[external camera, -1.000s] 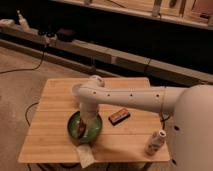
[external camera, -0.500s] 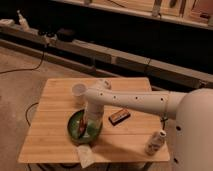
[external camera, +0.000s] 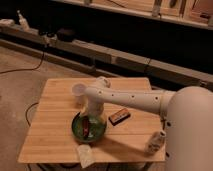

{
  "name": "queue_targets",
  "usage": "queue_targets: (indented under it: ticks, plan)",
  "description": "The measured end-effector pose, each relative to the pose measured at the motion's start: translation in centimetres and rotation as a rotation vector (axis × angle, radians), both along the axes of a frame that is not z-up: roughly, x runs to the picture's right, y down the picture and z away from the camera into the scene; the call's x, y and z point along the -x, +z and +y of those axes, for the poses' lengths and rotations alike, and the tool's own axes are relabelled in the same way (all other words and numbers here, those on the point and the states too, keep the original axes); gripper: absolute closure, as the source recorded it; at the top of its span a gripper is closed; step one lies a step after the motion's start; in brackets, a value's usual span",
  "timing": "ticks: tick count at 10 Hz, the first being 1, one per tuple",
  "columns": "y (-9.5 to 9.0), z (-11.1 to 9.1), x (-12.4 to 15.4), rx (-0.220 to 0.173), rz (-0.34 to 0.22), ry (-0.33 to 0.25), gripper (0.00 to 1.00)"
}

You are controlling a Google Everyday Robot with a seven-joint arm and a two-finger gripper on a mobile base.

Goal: Place the pepper on the white sponge

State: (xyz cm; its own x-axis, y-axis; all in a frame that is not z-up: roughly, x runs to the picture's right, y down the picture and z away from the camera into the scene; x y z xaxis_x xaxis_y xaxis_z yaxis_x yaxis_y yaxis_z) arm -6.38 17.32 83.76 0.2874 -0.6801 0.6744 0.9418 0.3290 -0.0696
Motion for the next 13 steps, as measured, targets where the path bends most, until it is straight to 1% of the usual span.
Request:
queue_targets:
  ticks: [4, 5, 6, 8, 9, 10, 13]
  plan:
    - [1.6, -0.2, 0.3, 0.01, -0.002, -0.015, 0.2]
    - [1.8, -0.4, 0.5, 0.007, -0.004, -0.023, 0.2]
    - [1.8, -0.8, 0.9, -0.007, -0.015, -0.042, 0.2]
    - [1.1, -1.3, 2.1, -0.046, -0.058, -0.102, 0.2]
    - [0.9, -1.4, 2.3, -0.057, -0.072, -0.122, 0.2]
    - [0.3, -1.2, 2.8, -0.069, -0.096, -0.153, 0.2]
    - [-0.7, 0.1, 3.5, -0.073, -0.135, -0.214, 0.2]
